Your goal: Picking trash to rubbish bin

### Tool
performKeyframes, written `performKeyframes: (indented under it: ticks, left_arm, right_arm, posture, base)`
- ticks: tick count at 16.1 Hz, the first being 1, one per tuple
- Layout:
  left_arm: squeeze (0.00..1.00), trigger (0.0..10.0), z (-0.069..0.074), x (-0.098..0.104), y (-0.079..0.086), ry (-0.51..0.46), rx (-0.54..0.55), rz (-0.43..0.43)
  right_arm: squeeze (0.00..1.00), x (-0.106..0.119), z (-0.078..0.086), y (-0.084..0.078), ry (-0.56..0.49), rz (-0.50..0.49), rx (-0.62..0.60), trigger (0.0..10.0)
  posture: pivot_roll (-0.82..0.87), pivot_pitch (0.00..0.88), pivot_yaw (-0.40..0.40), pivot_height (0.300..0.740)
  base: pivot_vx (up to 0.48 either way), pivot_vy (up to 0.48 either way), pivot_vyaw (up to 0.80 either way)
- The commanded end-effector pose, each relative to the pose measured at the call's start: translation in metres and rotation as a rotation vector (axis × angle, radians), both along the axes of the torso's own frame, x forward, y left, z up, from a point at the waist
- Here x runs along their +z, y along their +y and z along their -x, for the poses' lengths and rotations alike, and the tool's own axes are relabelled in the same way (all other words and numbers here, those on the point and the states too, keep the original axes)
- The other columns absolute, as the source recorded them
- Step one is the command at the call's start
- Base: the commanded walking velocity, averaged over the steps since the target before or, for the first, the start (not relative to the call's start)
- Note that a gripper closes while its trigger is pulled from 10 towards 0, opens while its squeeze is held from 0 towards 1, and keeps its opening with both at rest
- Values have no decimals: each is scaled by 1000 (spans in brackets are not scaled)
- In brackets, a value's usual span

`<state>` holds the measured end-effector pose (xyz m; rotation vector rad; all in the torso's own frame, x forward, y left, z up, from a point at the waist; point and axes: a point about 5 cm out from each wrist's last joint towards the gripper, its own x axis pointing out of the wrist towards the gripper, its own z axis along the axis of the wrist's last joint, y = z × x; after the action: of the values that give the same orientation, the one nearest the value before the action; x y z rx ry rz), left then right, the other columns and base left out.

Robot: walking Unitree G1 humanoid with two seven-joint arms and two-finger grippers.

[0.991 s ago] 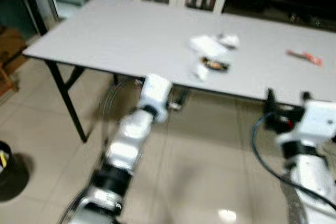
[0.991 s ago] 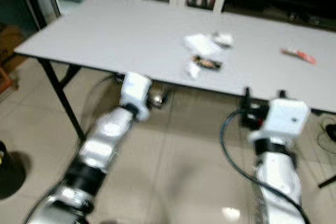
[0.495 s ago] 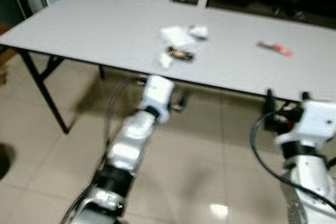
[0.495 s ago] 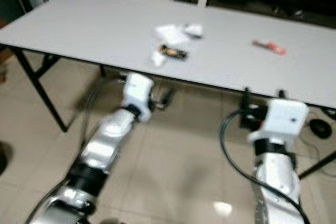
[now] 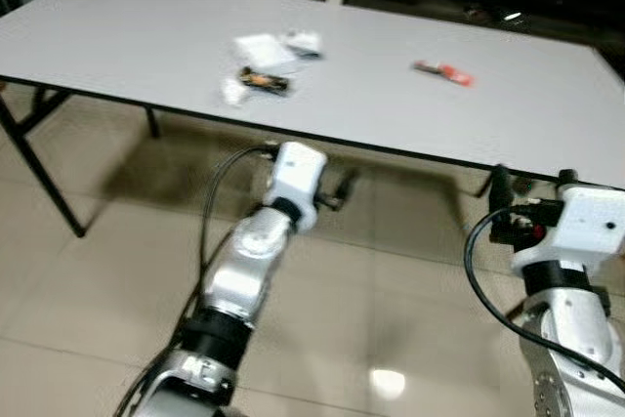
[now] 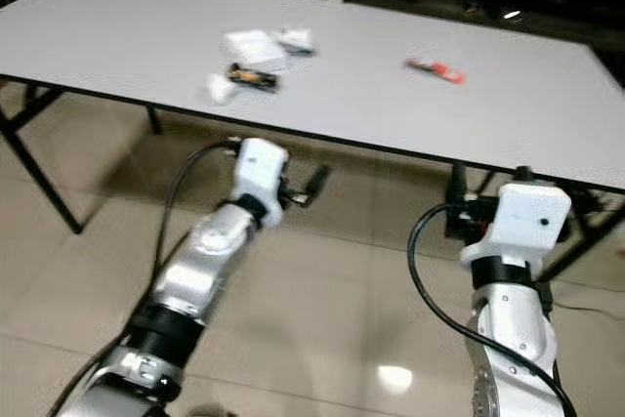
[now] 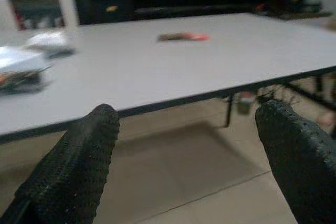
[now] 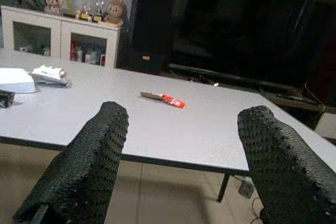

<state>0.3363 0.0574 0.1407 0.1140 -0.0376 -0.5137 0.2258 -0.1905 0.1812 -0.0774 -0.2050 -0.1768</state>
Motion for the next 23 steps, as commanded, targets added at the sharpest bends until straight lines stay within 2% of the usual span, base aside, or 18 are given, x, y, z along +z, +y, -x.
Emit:
performKeyframes:
  ticks: [1, 5, 10, 12, 23]
  left_arm:
    - [0, 10000, -2, 1, 7, -5, 16, -19]
    - [0, 10000, -3, 0, 7, -6, 21, -30]
    - [0, 10000, -7, 11, 11, -25, 47, 23]
    - [0, 10000, -8, 17, 11, -47, 47, 37]
    - [0, 10000, -7, 15, 12, -37, 57, 30]
  right_arm:
    - [0, 1, 0, 1, -1, 3, 1, 10000]
    - [0, 1, 0, 1, -1, 5, 0, 10000]
    - [0, 4, 0, 0, -15, 20, -3, 10000]
    - [0, 6, 0, -1, -20, 25, -5, 10000]
    - [0, 5, -1, 0, -19, 26, -1, 10000]
  posture:
    - [141, 52, -82, 740]
    - [139, 53, -79, 740]
    - [139, 53, -79, 740]
    - [139, 53, -79, 740]
    - [134, 53, -81, 740]
  base:
    - [0, -439, 0]
    - [0, -392, 0]
    - [0, 0, 0]
    - [388, 0, 0]
    - [471, 0, 0]
